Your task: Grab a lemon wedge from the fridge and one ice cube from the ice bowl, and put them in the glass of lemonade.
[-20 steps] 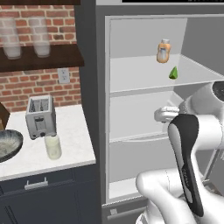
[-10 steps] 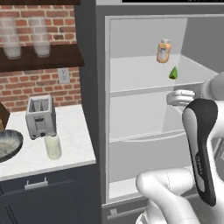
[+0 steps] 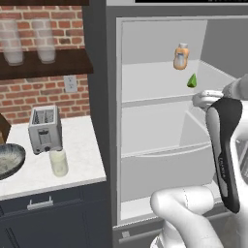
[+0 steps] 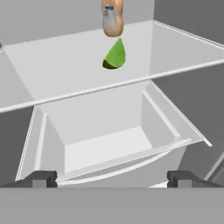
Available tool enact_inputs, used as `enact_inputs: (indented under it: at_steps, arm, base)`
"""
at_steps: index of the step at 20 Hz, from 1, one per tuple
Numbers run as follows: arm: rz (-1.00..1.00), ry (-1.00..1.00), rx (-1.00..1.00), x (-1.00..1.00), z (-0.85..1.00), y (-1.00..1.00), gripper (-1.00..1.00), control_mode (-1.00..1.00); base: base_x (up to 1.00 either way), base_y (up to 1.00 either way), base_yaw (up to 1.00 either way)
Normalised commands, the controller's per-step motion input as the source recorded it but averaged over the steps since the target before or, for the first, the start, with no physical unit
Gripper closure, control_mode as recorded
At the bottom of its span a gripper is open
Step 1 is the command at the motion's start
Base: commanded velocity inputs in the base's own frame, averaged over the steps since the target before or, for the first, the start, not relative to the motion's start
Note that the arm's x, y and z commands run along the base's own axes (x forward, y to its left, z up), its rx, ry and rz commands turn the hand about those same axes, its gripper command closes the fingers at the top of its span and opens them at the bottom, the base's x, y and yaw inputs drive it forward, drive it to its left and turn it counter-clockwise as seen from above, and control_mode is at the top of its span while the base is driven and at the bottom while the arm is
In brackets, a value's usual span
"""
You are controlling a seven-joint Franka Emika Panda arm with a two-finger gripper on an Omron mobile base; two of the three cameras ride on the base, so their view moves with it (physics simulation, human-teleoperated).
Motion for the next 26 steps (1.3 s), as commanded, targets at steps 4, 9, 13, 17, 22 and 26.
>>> enact_inputs:
  at_steps: [4, 9, 13, 17, 22, 26]
  arm:
    - [-0.15, 0.00, -0.10, 0.49, 0.00, -0.18, -1.00, -1.00]
    - [-0.11, -0.03, -0.06, 0.47, 0.01, -0.15, -1.00, -1.00]
    - [-0.06, -0.01, 0.00, 0.36, 0.06, -0.06, -1.00, -1.00]
    - [-0.03, 0.00, 0.00, 0.35, 0.00, 0.00, -1.00, -1.00]
    - [0.00, 0.00, 0.00, 0.44, 0.00, 0.00, -1.00, -1.00]
    - [0.00, 0.00, 0.01, 0.54, 0.00, 0.00, -1.00, -1.00]
  base:
    - [0.00, 0.00, 0.00]
    - [0.00, 0.00, 0.00]
    - [0.00, 0.00, 0.00]
    - [0.00, 0.00, 0.00]
    - [0.00, 0.00, 0.00]
    - [0.00, 0.00, 0.00]
